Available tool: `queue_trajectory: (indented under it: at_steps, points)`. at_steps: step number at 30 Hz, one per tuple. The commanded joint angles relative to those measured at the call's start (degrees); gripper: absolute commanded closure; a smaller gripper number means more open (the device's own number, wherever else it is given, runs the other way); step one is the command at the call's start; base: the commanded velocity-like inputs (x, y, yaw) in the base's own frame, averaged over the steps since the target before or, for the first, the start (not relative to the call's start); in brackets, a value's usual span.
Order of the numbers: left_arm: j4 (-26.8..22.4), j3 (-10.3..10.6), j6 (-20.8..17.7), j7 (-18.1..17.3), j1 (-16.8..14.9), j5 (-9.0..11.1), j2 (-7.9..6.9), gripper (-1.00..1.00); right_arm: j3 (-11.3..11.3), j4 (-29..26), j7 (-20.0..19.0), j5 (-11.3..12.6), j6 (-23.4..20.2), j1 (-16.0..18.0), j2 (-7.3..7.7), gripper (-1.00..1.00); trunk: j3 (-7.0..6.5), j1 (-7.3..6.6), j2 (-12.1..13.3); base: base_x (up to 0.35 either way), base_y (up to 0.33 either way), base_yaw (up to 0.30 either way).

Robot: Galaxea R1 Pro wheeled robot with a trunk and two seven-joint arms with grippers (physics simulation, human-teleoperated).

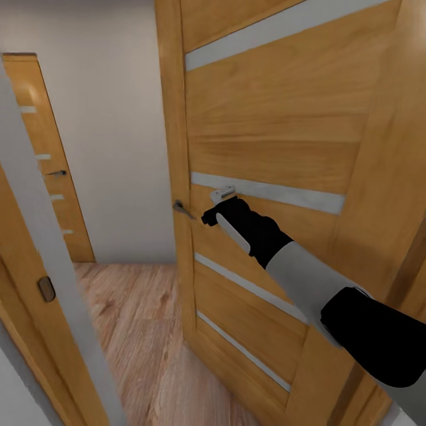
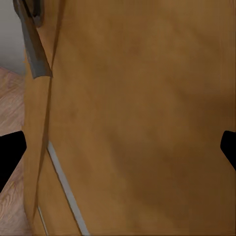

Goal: Move the two storage containers from the living room to the garage. In the garage, place one container on the floor and stack the other container on top of it (either order is fine).

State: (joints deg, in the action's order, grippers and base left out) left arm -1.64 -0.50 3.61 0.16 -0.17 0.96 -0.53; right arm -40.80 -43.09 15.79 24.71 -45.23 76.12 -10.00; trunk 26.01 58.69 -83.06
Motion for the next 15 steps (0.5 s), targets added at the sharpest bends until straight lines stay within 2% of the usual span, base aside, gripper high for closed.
queue_trajectory:
  at_steps: [1, 7, 15]
  points:
    - [0.0, 0.0, 0.2, 0.0, 0.0, 0.1, 0.0, -1.0, -0.2, 0.0, 1.1, -1.0, -0.4, 0.1, 0.0, -1.0, 0.06, 0.03, 0.0, 0.303, 0.0, 0.0]
    - [0.0, -0.1, 0.3, 0.1, 0.0, 0.0, 0.0, -1.0, -0.2, 0.4, 3.1, -1.0, -0.4, 0.1, 0.0, -1.0, 0.06, 0.03, 0.0, 0.075, 0.0, 0.0]
    - [0.0, -0.1, 0.4, 0.1, 0.0, 0.0, 0.0, -1.0, -0.5, 4.4, 6.8, -1.3, 0.3, 0.1, 0.0, -1.0, 0.06, 0.03, 0.0, 0.004, 0.0, 0.0]
